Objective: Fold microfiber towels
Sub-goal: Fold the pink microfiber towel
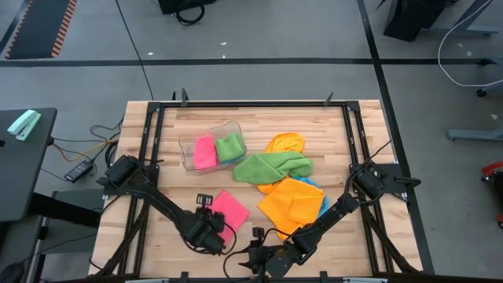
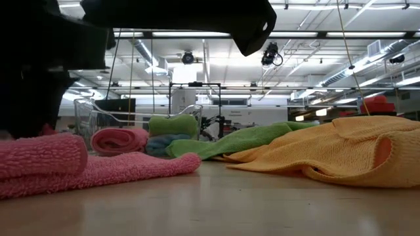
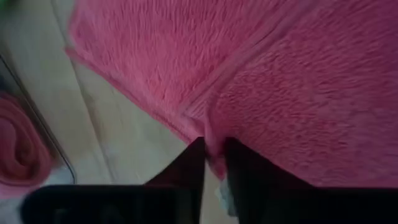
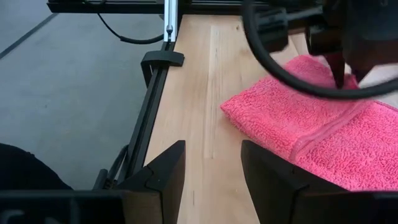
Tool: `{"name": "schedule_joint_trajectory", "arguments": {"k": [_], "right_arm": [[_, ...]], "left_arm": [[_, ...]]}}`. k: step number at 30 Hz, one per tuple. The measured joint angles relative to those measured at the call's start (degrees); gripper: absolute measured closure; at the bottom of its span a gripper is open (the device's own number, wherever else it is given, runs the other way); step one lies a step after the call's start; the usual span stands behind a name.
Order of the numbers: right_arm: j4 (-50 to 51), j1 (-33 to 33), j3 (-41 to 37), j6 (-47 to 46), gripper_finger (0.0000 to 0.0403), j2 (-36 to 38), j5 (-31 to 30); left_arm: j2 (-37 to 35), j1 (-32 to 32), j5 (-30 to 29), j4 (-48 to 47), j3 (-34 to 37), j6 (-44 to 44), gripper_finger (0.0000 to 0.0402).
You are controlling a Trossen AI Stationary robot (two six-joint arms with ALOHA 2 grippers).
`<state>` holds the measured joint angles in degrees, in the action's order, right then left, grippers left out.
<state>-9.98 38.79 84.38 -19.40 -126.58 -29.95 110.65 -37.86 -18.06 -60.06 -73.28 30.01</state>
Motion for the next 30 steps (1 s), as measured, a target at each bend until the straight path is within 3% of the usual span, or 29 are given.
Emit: {"name": "schedule_joint_trajectory", "arguments": {"k": [6,11,15,22,26,30], "right_arm": [[0.5,0.0,0.0,0.3,0.0238,0.0,0.0],[2.5,0.0,0.0,2.6,0.0238,0.0,0.0],[6.8,0.0,0.0,4.9,0.0238,0.0,0.0],[14.1,-0.1,0.0,11.7,0.0238,0.0,0.0],[14.1,-1.2,0.0,17.3,0.0238,0.0,0.0],[15.2,-3.0,0.0,12.1,0.0238,0.0,0.0]], "left_arm": [[0.1,0.5,-0.2,-1.2,0.6,3.7,0.0229],[0.1,0.5,-0.4,-1.9,0.6,3.8,0.0196],[0.1,0.5,-1.2,-1.4,0.6,1.0,0.0198],[0.1,0.6,-11.3,1.2,0.5,-4.4,0.0217],[0.1,0.6,-11.8,1.6,0.5,-10.7,0.0227],[0.1,0.6,-12.1,1.6,0.5,-12.1,0.0238]]}}
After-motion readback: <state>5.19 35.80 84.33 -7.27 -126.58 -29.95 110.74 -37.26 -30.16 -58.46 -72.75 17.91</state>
